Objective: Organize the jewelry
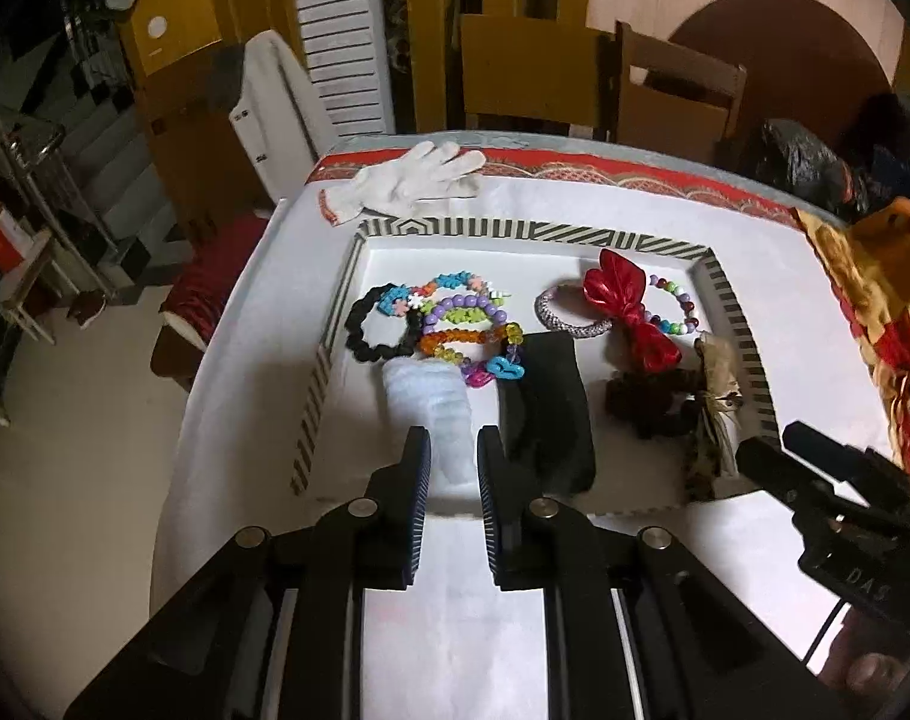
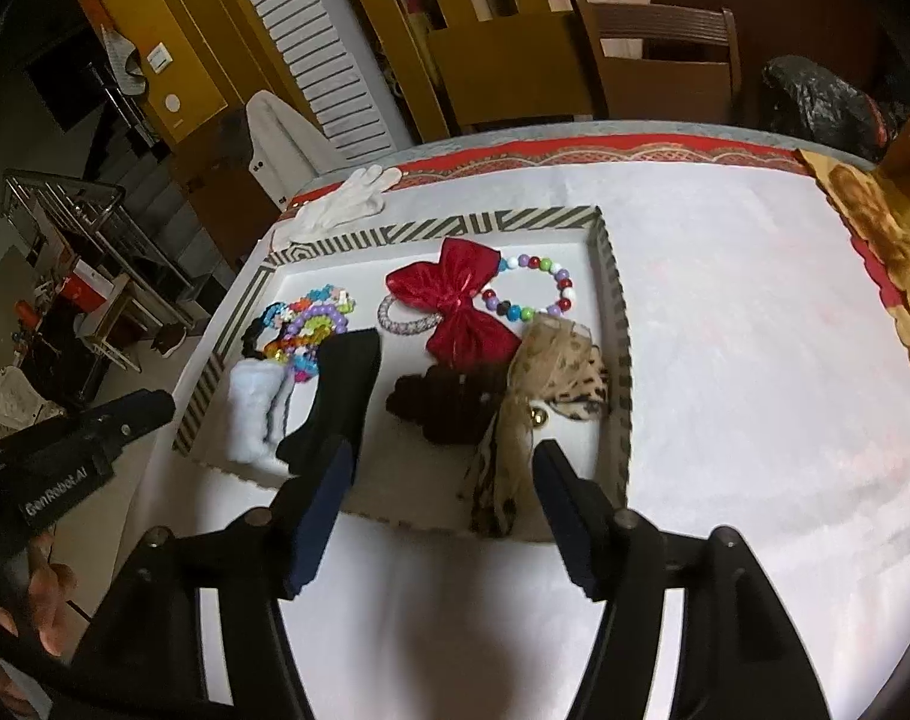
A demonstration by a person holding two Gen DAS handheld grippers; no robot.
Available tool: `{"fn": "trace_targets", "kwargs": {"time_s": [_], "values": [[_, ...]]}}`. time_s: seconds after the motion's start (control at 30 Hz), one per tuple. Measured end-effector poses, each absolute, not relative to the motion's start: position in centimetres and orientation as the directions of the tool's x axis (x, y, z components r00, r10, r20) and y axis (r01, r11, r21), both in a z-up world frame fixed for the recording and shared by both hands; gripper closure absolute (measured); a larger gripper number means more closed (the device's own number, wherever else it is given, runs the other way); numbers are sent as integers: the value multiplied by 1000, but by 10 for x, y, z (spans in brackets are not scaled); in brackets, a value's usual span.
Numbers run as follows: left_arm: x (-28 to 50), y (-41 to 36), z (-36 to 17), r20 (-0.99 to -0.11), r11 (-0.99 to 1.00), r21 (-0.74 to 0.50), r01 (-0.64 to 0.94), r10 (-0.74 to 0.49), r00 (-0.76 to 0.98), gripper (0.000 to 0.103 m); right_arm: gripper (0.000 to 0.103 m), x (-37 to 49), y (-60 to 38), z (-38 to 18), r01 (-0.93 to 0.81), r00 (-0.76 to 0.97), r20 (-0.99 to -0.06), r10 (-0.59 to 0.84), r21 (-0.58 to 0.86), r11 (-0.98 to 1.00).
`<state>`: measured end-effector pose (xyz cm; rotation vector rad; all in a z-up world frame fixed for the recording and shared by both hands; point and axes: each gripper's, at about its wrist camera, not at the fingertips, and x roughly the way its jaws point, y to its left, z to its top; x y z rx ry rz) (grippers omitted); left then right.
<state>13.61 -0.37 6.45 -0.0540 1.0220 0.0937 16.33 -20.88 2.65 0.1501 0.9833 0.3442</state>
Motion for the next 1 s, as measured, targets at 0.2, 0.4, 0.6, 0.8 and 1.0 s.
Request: {"fn": "trace_targets", "kwargs": {"time_s": [0.2, 0.4, 0.6, 0.8, 1.0], "values": [[115, -3, 74, -846, 992, -18, -126, 52, 530, 91, 31, 141, -208, 38, -227, 539, -775, 331, 244, 943], [94, -12, 99, -798, 993, 21, -120, 89, 596, 91, 27, 124, -209, 54, -230, 575, -748, 330, 240, 943], [80, -19, 125, -747, 992, 46, -116, 111, 655, 90, 18, 111, -208, 69, -248, 601, -725, 336, 230, 941], [73, -23, 136, -732, 993, 39, -115, 107, 673, 88, 16, 104, -209, 79, -262, 610, -716, 339, 221, 939], [68, -26, 137, -729, 993, 27, -118, 100, 677, 83, 15, 101, -210, 83, -265, 616, -714, 331, 208, 942]]}}
